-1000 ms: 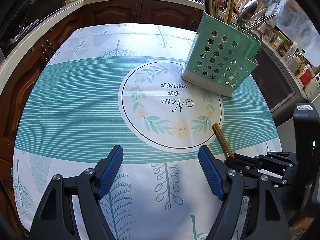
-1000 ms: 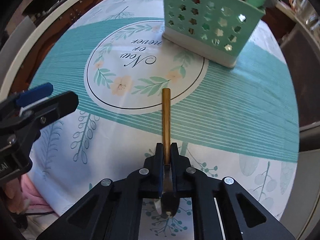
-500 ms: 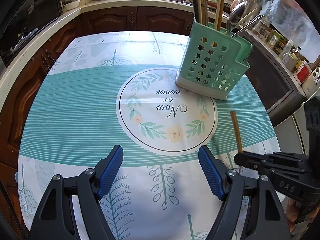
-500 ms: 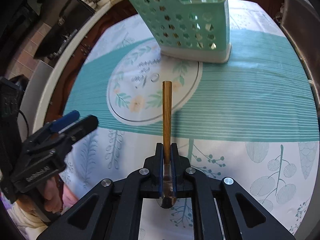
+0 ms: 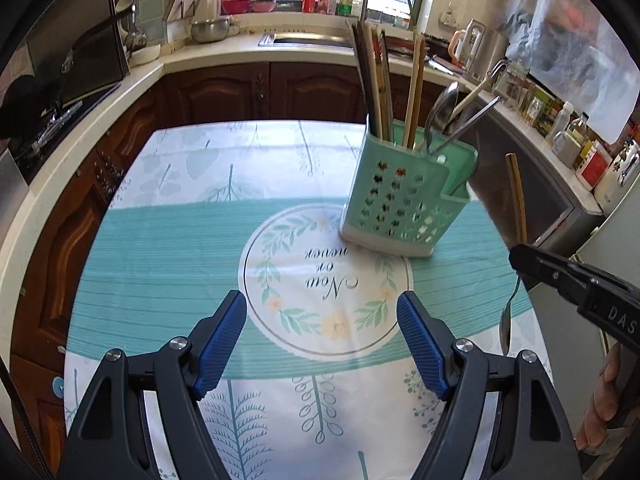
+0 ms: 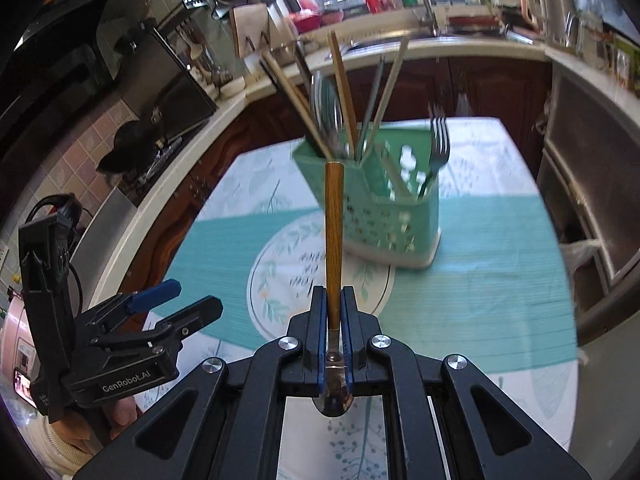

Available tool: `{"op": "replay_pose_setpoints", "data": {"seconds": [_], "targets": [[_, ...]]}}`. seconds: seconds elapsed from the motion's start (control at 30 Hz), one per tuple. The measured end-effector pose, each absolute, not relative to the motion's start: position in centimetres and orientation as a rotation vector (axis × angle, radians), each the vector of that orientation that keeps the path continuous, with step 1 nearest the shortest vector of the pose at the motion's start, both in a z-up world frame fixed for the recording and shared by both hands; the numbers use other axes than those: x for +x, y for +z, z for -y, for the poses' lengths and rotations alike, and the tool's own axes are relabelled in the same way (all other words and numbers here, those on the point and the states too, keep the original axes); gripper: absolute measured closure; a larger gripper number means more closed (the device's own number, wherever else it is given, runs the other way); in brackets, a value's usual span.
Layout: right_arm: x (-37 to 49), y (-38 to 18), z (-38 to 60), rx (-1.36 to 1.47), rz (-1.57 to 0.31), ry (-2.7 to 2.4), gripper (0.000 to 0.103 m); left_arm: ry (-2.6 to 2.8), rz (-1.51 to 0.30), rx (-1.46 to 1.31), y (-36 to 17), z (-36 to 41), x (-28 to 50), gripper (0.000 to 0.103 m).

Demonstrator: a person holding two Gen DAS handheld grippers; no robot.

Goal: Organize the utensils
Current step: 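Lift the gold-handled spoon with the right tool and drop it into the holder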

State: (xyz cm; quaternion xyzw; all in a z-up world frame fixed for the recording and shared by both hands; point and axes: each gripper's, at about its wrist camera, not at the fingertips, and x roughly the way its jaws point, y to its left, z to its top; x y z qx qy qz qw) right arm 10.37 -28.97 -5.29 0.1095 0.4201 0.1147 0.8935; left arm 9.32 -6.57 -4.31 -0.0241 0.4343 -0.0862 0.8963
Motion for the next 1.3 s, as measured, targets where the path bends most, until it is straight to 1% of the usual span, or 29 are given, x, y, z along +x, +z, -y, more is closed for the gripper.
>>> {"op": "replay_pose_setpoints", "data": {"seconds": [0.1, 0.17, 0.33, 0.47, 0.57, 0.77, 0.87, 1.1, 1.17, 1.2, 1.23, 1.27, 1.3], "targets": [[11.1, -2.6, 29.9, 0.221, -0.818, 0.201, 0.096, -0.184, -0.862, -0.059, -2.2, 6.6, 9.9, 0.025], [11.8, -1.2, 30.5, 0.223, -0.781, 0.175, 0.097, -0.183, -0.832, -0.062, -0.8, 6.6, 10.5, 0.02], [13.8, 2.0, 31.9, 0.212, -0.668, 0.094, 0.097, -0.169, -0.763, -0.059, 1.9, 6.8, 12.1, 0.019], [15.9, 3.2, 32.8, 0.226, -0.592, 0.056, 0.097, -0.151, -0.737, -0.057, 2.4, 7.0, 13.2, 0.017], [18.2, 2.4, 33.3, 0.253, -0.58, 0.036, 0.097, -0.148, -0.742, -0.06, 2.1, 7.1, 13.8, 0.017], [23.1, -1.3, 33.1, 0.264, -0.552, -0.006, 0.097, -0.144, -0.77, -0.076, 0.3, 6.9, 14.5, 0.017], [25.0, -3.7, 32.8, 0.27, -0.571, 0.021, 0.096, -0.139, -0.783, -0.08, -0.5, 6.8, 14.9, 0.017], [28.0, -8.1, 32.0, 0.162, -0.625, 0.021, 0.096, -0.139, -0.82, -0.087, -2.2, 6.7, 15.5, 0.017], [28.3, -8.7, 31.7, 0.142, -0.643, 0.028, 0.094, -0.142, -0.828, -0.086, -2.6, 6.8, 15.5, 0.017], [28.6, -8.9, 31.6, 0.134, -0.655, 0.035, 0.091, -0.143, -0.831, -0.086, -2.6, 6.8, 15.5, 0.017], [28.7, -9.1, 31.4, 0.127, -0.666, 0.045, 0.082, -0.144, -0.833, -0.087, -2.7, 6.8, 15.5, 0.017], [28.6, -9.1, 31.2, 0.12, -0.667, 0.053, 0.076, -0.145, -0.834, -0.087, -2.8, 6.9, 15.4, 0.017], [28.3, -9.0, 30.9, 0.114, -0.658, 0.052, 0.066, -0.146, -0.833, -0.086, -2.8, 6.8, 15.3, 0.017]]}}
